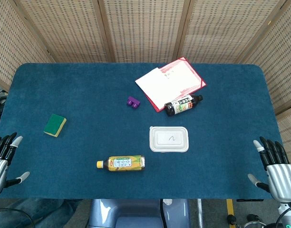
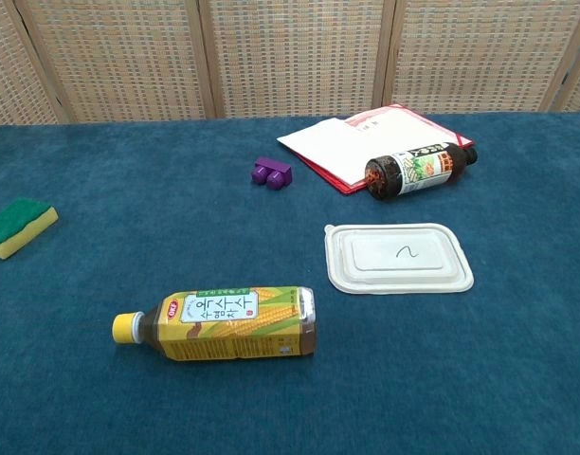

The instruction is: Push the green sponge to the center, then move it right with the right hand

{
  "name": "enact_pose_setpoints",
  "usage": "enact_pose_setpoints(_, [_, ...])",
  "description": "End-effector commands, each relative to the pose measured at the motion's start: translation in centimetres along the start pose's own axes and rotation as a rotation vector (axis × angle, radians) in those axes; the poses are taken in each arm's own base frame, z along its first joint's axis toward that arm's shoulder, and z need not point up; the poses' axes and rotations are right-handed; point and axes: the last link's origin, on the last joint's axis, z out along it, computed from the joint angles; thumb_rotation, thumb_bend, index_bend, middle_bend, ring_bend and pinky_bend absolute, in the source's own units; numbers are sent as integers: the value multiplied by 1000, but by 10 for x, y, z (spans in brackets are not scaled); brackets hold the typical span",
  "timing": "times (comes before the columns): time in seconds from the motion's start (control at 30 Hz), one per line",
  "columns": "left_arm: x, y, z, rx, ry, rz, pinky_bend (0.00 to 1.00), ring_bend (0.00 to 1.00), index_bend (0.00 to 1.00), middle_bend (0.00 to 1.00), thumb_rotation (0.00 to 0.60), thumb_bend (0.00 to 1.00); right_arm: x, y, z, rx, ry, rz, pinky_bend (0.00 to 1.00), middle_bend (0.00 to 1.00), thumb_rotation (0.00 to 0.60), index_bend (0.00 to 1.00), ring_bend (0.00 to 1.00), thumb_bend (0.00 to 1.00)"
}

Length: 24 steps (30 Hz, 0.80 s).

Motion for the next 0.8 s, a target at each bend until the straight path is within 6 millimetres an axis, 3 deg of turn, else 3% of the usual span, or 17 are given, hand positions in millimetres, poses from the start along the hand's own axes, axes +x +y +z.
enact_pose_setpoints(0.03, [-1,0,0,1,-1,2,0,0,0,0,600,45,0,0,0,-1,1,1,0,0,600,33,0,0])
enact_pose_setpoints(0.27, [-3,-2,7,5,0,9,0,0,0,0,600,48,0,2,2,-11,-2,5,0,0,600,33,0,0])
enact_pose_setpoints(0.4, [-8,-11,28,7,-20,-8,0,0,0,0,600,49,-1,2,3,-13,-9,8,0,0,600,34,0,0])
enact_pose_setpoints(0.63, [-23,-44,106,-13,-151,47,0,0,0,0,600,49,-9,1,10,-32,-31,-2,0,0,600,34,0,0])
enact_pose_setpoints(0.8, [-38,-56,146,-55,-218,131,0,0,0,0,600,49,-13,2,15,-56,-33,-28,0,0,600,34,0,0])
